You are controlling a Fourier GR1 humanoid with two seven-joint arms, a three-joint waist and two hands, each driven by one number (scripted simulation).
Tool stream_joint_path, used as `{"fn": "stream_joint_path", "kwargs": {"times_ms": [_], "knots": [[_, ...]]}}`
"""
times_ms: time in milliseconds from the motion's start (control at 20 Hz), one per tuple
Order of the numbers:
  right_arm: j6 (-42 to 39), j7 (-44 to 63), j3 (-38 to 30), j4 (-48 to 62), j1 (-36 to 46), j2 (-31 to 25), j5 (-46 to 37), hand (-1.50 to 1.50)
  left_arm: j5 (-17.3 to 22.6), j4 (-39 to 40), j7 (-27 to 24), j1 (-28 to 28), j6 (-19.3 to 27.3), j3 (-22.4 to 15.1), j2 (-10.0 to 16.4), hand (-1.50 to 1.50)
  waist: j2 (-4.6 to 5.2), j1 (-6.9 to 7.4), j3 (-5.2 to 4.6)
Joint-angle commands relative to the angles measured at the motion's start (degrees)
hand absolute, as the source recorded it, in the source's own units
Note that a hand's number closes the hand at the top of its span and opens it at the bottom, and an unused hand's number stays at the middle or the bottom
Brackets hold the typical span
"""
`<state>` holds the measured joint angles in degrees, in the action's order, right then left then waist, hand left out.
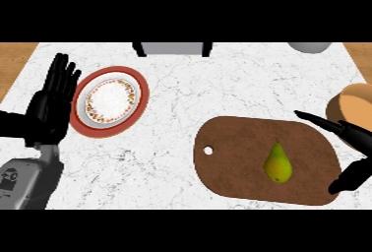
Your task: Pick the pear from the cutting board and place it in the pot
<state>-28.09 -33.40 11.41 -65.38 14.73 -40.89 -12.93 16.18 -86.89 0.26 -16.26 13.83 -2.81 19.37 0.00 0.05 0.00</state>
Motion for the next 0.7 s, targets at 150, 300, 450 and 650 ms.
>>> {"fn": "stream_joint_path", "kwargs": {"times_ms": [150,300,450,650], "knots": [[-0.62,0.07,-2.95,-5.97,-3.51,4.38,-3.08,-1.50,-3.08,-2.87,1.34,1.39,-0.60,1.07,-2.42,0.00,-0.06,-0.10,0.00],[1.78,4.37,-3.16,-8.57,-5.26,7.47,-5.47,-1.50,-3.76,-1.24,0.15,1.44,-2.01,2.19,-2.92,0.00,-0.07,-0.18,-0.01],[2.18,3.85,-2.93,-5.21,-3.51,7.47,-9.74,-1.50,-4.21,-5.11,2.77,3.52,-1.21,2.00,-3.65,0.00,-0.03,0.07,0.00],[3.43,7.52,-2.72,-4.20,-2.42,11.82,-12.66,-1.50,-3.08,-0.54,3.22,-0.64,-4.11,4.48,-3.52,0.00,0.02,-0.04,0.00]]}}
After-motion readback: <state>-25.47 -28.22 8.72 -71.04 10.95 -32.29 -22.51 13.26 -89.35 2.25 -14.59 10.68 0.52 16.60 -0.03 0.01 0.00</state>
